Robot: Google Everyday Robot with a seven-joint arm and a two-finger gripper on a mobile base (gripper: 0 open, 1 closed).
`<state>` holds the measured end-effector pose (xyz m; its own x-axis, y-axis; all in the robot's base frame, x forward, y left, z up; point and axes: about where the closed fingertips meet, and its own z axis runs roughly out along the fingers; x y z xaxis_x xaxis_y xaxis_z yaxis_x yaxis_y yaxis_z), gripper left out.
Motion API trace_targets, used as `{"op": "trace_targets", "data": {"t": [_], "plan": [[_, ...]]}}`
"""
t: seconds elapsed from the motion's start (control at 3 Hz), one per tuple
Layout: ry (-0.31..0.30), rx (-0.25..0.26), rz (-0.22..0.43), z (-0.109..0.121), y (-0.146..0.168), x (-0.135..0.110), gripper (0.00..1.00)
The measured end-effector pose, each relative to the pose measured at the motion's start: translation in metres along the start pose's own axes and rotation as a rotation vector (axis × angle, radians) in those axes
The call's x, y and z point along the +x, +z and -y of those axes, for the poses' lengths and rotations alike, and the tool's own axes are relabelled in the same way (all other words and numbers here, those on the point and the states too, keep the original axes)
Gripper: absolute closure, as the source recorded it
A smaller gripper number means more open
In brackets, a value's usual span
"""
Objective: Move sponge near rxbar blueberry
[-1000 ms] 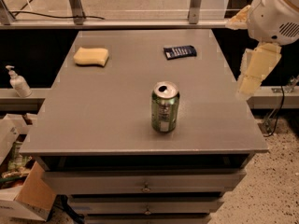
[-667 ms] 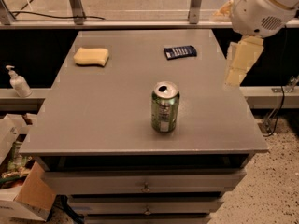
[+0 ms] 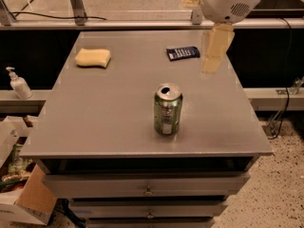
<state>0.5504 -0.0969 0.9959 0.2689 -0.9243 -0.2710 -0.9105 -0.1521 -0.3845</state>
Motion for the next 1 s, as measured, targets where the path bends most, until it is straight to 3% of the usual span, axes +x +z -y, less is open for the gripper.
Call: {"op": "trace_targets", "data": {"t": [0.33,0.67,1.0], "plan": [[-0.069,0.002,0.021,0.008,0.004,-0.029,0.0],[-0.217,0.002,0.077,0.022,0.014,-0.102,0.0],[-0.212,0.004,0.083,0.021,0.014,-0.101,0.0]]}}
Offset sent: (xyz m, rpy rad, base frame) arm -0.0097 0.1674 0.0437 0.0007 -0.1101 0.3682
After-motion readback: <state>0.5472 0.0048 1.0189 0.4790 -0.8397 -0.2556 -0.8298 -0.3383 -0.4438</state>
